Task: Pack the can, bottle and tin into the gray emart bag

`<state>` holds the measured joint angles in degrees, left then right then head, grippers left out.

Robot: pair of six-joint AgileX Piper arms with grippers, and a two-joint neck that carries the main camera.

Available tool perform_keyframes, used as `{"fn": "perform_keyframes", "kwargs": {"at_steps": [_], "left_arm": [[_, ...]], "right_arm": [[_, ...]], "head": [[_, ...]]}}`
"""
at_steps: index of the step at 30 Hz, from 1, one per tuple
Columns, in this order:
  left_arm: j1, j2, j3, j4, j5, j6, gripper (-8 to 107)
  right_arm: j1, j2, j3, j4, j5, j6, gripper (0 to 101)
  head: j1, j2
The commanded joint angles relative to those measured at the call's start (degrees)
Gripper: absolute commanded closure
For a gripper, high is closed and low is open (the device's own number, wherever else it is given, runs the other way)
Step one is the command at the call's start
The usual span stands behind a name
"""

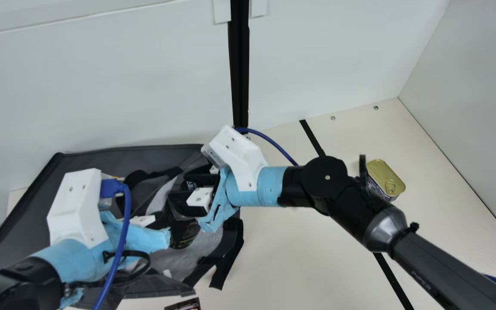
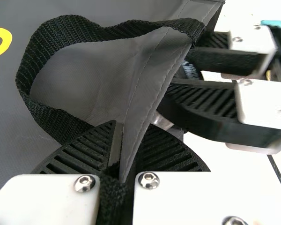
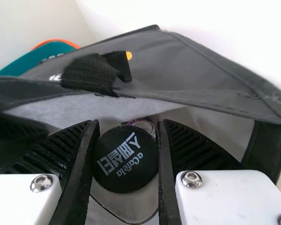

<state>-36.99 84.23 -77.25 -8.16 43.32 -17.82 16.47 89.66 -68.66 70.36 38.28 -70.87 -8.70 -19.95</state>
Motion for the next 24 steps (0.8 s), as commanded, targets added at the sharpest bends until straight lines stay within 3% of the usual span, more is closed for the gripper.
{"fn": "perform_keyframes", "kwargs": {"at_steps": [1, 17, 24], "left_arm": [[0.0, 0.0, 0.0, 0.0, 0.0, 0.0, 89], [0.0, 0.0, 0.0, 0.0, 0.0, 0.0, 89], [0.0, 0.0, 0.0, 0.0, 0.0, 0.0, 89]], "right_arm": [[0.09, 0.55, -0.06, 0.44, -0.06, -0.27, 101], [1.93, 4.8, -1.83, 0.89, -1.37, -1.06, 101], [2.33, 5.49, -2.74, -0.57, -1.83, -0.1, 78]], "head": [[-1.3, -0.05], [-1.3, -0.05], [-1.3, -0.05]]}}
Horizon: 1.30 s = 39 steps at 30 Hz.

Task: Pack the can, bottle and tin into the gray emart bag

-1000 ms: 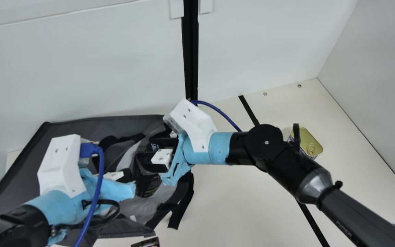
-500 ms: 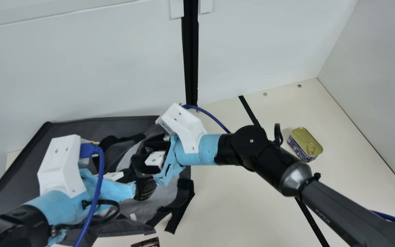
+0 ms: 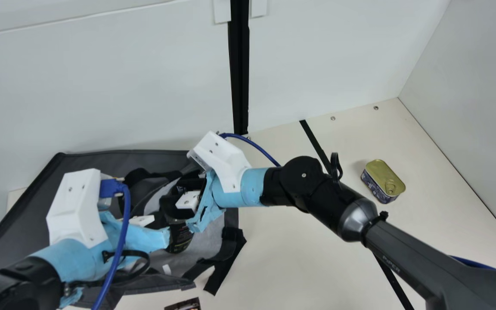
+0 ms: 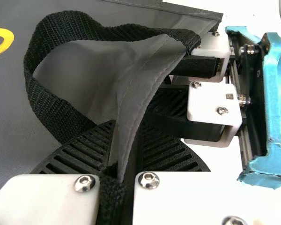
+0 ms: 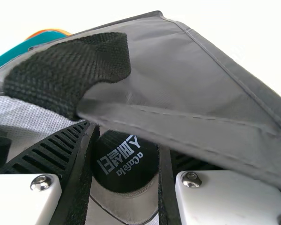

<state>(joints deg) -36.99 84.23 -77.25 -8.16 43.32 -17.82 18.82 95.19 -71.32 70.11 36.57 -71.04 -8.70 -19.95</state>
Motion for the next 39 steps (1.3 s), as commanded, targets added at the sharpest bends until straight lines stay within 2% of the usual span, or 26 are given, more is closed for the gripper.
{"fn": "perform_keyframes", "kwargs": {"at_steps": [1, 20, 39], "left_arm": [[0.0, 0.0, 0.0, 0.0, 0.0, 0.0, 89], [0.0, 0.0, 0.0, 0.0, 0.0, 0.0, 89], [0.0, 0.0, 0.0, 0.0, 0.0, 0.0, 89]], "right_arm": [[0.0, 0.02, -0.21, -0.55, -0.13, 0.22, 75], [-1.14, -0.94, -0.83, -3.97, 0.4, 2.14, 11], [-4.48, -5.5, -0.18, -6.6, 3.13, 4.14, 10]], "head": [[-1.3, -0.05], [-1.3, -0.05], [-1.3, -0.05]]}}
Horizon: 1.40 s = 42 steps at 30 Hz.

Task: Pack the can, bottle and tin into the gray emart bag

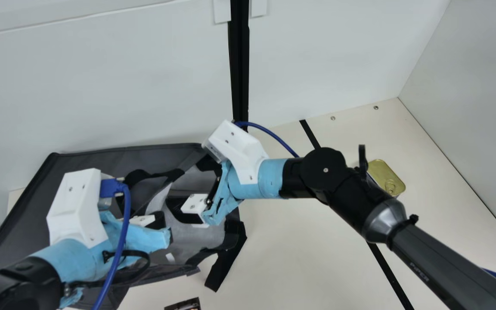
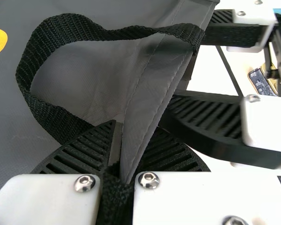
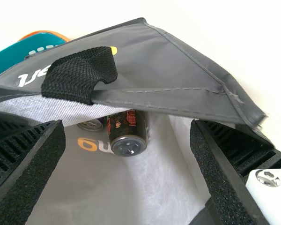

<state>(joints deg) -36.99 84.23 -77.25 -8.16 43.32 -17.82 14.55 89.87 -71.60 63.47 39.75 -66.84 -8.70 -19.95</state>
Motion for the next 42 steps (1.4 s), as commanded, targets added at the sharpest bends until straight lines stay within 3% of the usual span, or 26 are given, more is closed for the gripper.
{"fn": "perform_keyframes", "kwargs": {"at_steps": [1, 14, 24, 42], "left_arm": [[0.0, 0.0, 0.0, 0.0, 0.0, 0.0, 89], [0.0, 0.0, 0.0, 0.0, 0.0, 0.0, 89], [0.0, 0.0, 0.0, 0.0, 0.0, 0.0, 89], [0.0, 0.0, 0.0, 0.0, 0.0, 0.0, 89]], "right_arm": [[-0.54, -0.5, 0.21, -0.01, 0.14, -0.06, 10], [-5.35, -4.61, 1.9, -1.17, 2.19, 0.05, 10], [-8.02, -9.1, 4.07, -3.7, 1.5, 2.51, 10], [-10.85, -17.21, 6.95, -15.01, -2.67, 12.67, 10]], "head": [[-1.3, -0.05], [-1.3, -0.05], [-1.3, -0.05], [-1.3, -0.05]]}}
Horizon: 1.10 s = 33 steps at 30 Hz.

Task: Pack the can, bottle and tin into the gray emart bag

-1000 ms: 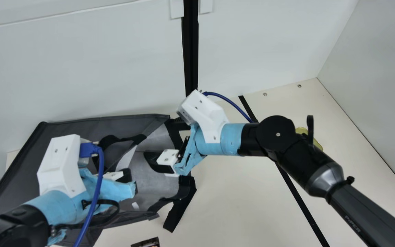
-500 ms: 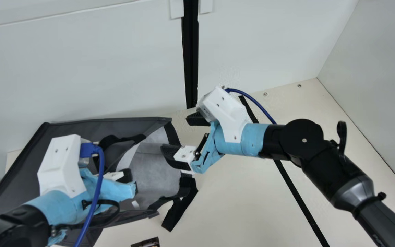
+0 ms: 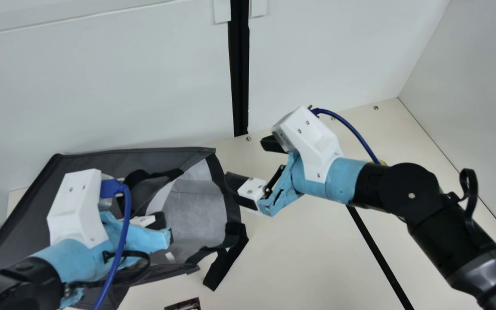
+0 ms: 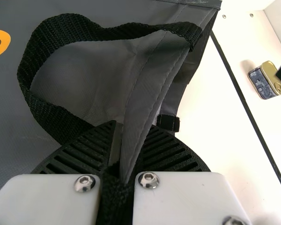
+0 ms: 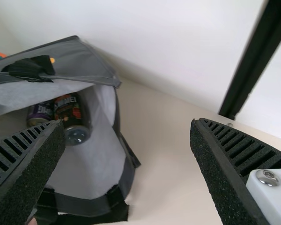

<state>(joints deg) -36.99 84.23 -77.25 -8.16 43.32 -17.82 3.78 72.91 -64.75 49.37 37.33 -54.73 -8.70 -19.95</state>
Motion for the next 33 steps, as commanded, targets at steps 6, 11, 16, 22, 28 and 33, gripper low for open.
{"fn": "perform_keyframes", "kwargs": {"at_steps": [6, 11, 16, 22, 28, 33], "left_arm": [[0.0, 0.0, 0.0, 0.0, 0.0, 0.0, 89], [0.0, 0.0, 0.0, 0.0, 0.0, 0.0, 89], [0.0, 0.0, 0.0, 0.0, 0.0, 0.0, 89], [0.0, 0.0, 0.0, 0.0, 0.0, 0.0, 89], [0.0, 0.0, 0.0, 0.0, 0.0, 0.0, 89], [0.0, 0.0, 0.0, 0.0, 0.0, 0.0, 89]], "right_arm": [[-1.52, -2.49, 0.67, -5.26, -1.07, 4.11, 10], [-2.77, -4.19, 1.14, -9.35, -1.94, 7.45, 10], [-4.24, -5.75, 1.61, -13.6, -2.63, 10.79, 10], [-6.13, -7.64, 2.24, -18.9, -2.92, 15.01, 10], [-8.39, -9.42, 2.79, -24.05, -2.7, 19.14, 10], [-10.51, -10.92, 2.86, -28.84, -1.97, 23.16, 10]], "head": [[-1.3, -0.05], [-1.3, -0.05], [-1.3, -0.05], [-1.3, -0.05], [-1.3, -0.05], [-1.3, -0.05]]}}
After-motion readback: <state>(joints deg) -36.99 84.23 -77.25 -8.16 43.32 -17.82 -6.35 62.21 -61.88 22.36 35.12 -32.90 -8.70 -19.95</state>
